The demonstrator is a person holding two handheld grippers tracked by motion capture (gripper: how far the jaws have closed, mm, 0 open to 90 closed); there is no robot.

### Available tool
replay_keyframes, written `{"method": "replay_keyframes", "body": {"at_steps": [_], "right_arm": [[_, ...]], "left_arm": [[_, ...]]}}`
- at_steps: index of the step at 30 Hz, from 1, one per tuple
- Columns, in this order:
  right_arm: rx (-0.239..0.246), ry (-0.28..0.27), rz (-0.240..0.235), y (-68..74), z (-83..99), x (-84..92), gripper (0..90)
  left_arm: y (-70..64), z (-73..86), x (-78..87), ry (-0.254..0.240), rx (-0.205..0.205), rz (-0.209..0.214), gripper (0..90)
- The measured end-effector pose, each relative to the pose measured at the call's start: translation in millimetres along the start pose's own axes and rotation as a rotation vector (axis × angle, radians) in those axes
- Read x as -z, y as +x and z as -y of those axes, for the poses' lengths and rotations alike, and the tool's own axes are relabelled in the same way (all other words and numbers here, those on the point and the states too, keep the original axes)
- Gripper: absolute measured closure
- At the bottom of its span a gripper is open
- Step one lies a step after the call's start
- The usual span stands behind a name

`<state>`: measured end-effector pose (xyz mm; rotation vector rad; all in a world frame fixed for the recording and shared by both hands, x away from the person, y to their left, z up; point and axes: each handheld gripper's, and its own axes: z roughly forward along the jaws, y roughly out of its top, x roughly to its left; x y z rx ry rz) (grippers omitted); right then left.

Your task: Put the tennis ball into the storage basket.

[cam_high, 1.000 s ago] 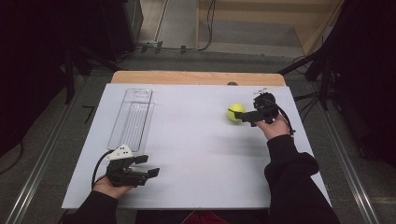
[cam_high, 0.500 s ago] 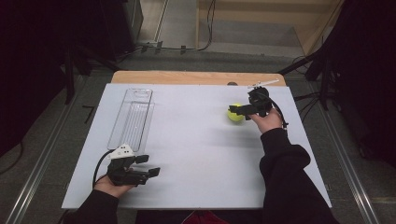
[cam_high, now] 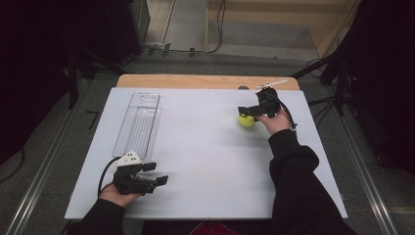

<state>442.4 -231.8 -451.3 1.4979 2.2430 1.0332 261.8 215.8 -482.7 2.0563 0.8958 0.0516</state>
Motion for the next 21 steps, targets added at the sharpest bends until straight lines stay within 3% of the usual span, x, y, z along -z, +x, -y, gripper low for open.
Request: {"method": "replay_keyframes", "body": {"at_steps": [15, 21], "right_arm": [[-0.004, -0.022, 0.026, -0.1, -2.8, -10.5, 0.0], [-0.012, 0.003, 0.024, -1.6, 1.2, -15.8, 0.0]], "left_arm": [[-0.2, 1.5, 1.6, 0.0, -0.002, -0.007, 25.5], [-0.5, 1.3, 2.1, 0.0, -0.002, -0.005, 25.5]]}}
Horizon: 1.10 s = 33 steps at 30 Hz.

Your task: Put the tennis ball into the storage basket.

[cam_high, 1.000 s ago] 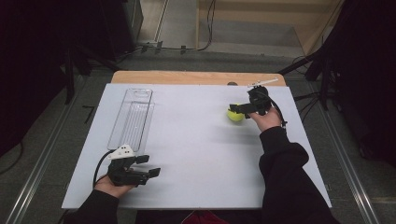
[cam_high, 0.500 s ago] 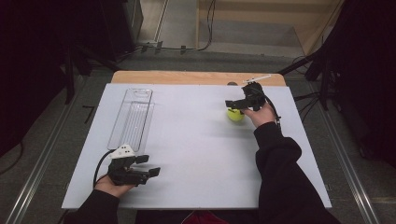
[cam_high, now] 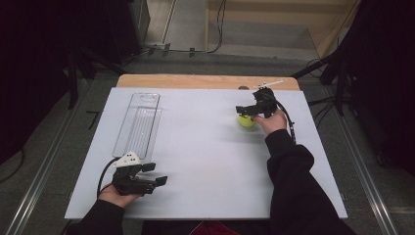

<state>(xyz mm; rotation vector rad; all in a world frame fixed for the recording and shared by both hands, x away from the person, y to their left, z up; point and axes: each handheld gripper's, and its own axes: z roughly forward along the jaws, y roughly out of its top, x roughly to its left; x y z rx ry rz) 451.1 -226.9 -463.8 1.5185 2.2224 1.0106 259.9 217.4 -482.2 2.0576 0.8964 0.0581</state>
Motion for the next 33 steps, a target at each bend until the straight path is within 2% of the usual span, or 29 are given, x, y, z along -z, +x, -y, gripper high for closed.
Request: {"method": "replay_keyframes", "body": {"at_steps": [10, 33], "right_arm": [[-0.016, 0.031, 0.016, -2.2, 13.4, -10.2, 0.0], [-0.011, 0.128, 0.032, 0.7, 33.9, -31.7, 0.0]], "left_arm": [[-1.0, -0.8, -0.2, -0.003, -0.006, -0.002, 25.5], [-1.1, -1.3, 0.9, -0.006, -0.01, 0.001, 25.5]]}}
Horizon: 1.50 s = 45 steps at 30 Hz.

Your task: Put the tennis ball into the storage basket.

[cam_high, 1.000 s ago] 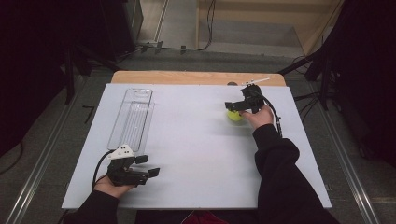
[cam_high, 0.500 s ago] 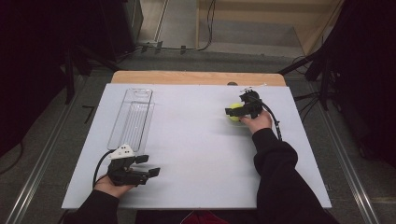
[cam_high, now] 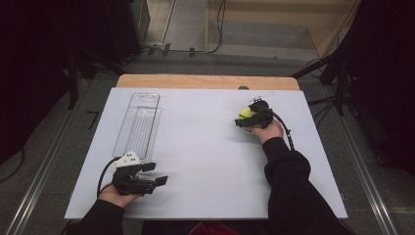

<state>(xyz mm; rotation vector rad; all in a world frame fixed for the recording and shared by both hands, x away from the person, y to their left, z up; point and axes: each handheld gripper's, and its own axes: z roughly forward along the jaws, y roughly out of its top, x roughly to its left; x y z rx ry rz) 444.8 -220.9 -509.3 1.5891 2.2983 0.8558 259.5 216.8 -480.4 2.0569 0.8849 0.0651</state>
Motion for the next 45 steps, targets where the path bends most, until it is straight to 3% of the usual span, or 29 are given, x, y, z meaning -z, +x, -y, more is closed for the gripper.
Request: {"method": "replay_keyframes", "body": {"at_steps": [4, 8, 11, 22, 39, 45], "right_arm": [[0.009, 0.007, 0.005, 0.8, 0.6, -1.1, 0.7], [0.047, -0.002, 0.026, 2.0, 1.6, 1.9, 13.4], [0.045, -0.018, -0.006, 1.8, 2.1, 4.1, 22.7], [0.055, -0.013, -0.006, 1.8, 1.6, 4.8, 23.2], [0.064, -0.028, -0.093, 7.7, 0.0, 21.9, 23.3], [0.046, -0.026, -0.134, 9.9, 0.6, 25.9, 23.3]], "left_arm": [[-0.1, 0.0, 0.0, 0.0, 0.0, 0.0, 25.5], [-0.1, -0.1, 0.1, 0.0, 0.0, -0.002, 25.6], [-0.3, 0.0, 0.2, -0.001, -0.001, -0.002, 25.5], [-0.3, -0.1, 0.1, -0.001, 0.001, -0.004, 25.5], [1.9, -1.8, -5.0, 0.006, -0.008, -0.014, 25.6], [1.2, -2.1, -7.0, 0.013, -0.023, -0.009, 25.6]]}}
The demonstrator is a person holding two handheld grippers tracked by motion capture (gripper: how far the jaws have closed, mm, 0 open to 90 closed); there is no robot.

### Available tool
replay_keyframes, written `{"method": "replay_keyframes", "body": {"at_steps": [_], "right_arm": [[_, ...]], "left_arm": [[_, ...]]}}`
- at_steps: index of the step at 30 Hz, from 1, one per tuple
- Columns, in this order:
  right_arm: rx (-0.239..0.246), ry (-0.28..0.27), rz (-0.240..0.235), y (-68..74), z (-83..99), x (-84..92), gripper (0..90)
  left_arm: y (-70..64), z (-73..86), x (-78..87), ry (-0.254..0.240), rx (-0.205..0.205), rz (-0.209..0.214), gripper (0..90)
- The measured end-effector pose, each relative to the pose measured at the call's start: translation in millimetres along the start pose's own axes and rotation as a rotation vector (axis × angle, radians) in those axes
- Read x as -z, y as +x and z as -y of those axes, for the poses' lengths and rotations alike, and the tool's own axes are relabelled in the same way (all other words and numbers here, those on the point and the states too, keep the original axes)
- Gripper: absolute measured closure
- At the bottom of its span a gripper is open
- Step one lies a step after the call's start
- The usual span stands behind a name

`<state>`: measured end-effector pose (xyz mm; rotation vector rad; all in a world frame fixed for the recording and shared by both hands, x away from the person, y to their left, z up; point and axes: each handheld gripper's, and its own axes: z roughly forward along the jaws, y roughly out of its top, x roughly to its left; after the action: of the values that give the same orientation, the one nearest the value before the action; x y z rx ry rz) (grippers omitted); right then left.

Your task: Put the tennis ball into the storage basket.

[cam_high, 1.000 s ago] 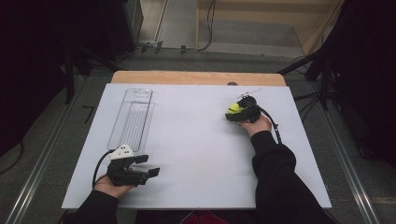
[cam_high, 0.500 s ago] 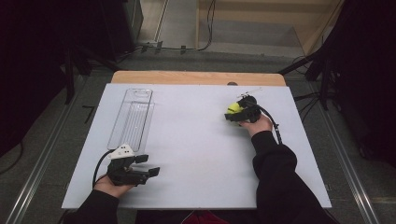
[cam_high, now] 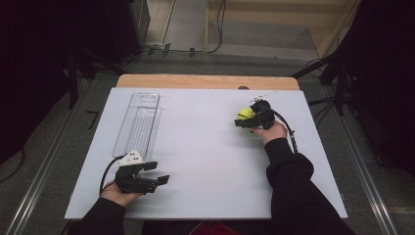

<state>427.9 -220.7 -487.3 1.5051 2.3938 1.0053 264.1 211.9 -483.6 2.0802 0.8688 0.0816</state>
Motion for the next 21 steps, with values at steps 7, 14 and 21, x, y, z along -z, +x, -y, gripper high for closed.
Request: {"method": "replay_keyframes", "body": {"at_steps": [7, 14, 21], "right_arm": [[0.02, 0.004, -0.021, 9.8, 1.4, 5.3, 23.3], [0.041, 0.001, -0.046, 21.5, 3.4, 12.1, 23.4], [0.065, -0.006, -0.069, 33.9, 5.8, 17.9, 23.4]], "left_arm": [[-0.8, -0.8, 0.1, -0.012, -0.007, 0.005, 25.6], [-1.1, -1.0, 1.4, -0.016, -0.011, 0.008, 25.6], [-0.1, -0.8, 2.4, -0.02, -0.004, 0.009, 25.6]]}}
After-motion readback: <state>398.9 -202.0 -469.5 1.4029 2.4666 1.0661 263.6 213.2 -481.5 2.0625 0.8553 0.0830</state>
